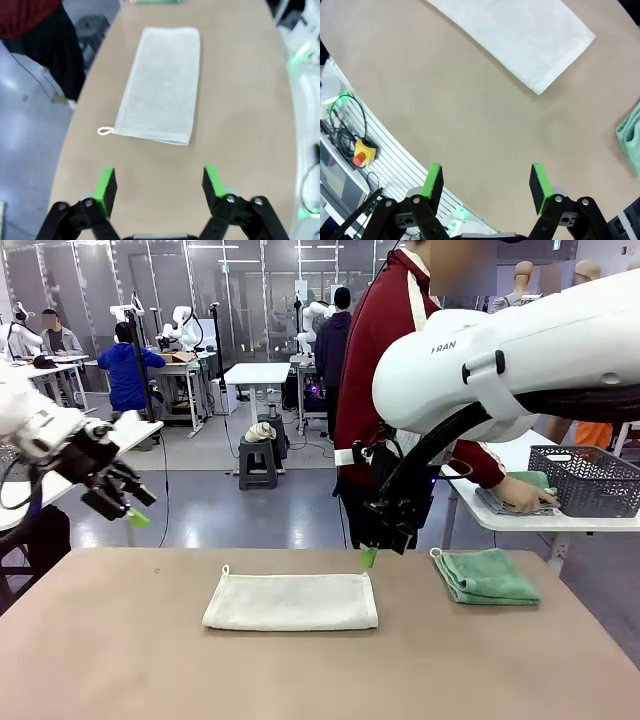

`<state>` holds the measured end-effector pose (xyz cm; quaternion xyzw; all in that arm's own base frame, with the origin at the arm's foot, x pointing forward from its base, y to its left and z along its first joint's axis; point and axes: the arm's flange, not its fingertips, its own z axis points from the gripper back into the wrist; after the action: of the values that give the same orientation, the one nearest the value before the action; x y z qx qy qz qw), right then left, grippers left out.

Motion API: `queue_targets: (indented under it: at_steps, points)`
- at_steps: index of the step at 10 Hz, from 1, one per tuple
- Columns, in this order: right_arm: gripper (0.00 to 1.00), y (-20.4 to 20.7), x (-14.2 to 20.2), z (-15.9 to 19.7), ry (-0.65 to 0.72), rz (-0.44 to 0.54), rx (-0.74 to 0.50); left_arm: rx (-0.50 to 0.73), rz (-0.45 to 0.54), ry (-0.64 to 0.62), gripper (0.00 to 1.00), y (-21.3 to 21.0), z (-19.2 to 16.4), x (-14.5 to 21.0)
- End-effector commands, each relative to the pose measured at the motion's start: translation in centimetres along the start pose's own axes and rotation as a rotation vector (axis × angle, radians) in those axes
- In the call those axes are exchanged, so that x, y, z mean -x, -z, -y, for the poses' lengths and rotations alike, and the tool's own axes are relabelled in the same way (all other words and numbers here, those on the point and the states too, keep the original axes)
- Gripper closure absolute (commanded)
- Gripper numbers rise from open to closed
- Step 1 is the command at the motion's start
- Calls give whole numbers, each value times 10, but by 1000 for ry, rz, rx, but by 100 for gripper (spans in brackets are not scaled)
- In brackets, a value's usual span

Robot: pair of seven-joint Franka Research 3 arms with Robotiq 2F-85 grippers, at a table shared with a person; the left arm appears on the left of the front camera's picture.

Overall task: Fold the towels and place them in the basket.
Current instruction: When a person lays out a Towel with hook on the table, fold it in half twice.

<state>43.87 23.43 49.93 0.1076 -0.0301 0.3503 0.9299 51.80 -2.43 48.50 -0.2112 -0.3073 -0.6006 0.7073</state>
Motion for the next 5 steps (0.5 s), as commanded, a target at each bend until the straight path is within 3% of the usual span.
queue_targets:
  at_steps: [1,3,5]
  points:
    - [13,-5,-3,7,-35,4,20,29,197,16,14,-13,9,45]
    - [13,-5,-3,7,-35,4,20,85,333,72,14,-26,-3,83]
    - [13,-5,-3,7,-35,4,20,112,406,112,14,-21,-8,97]
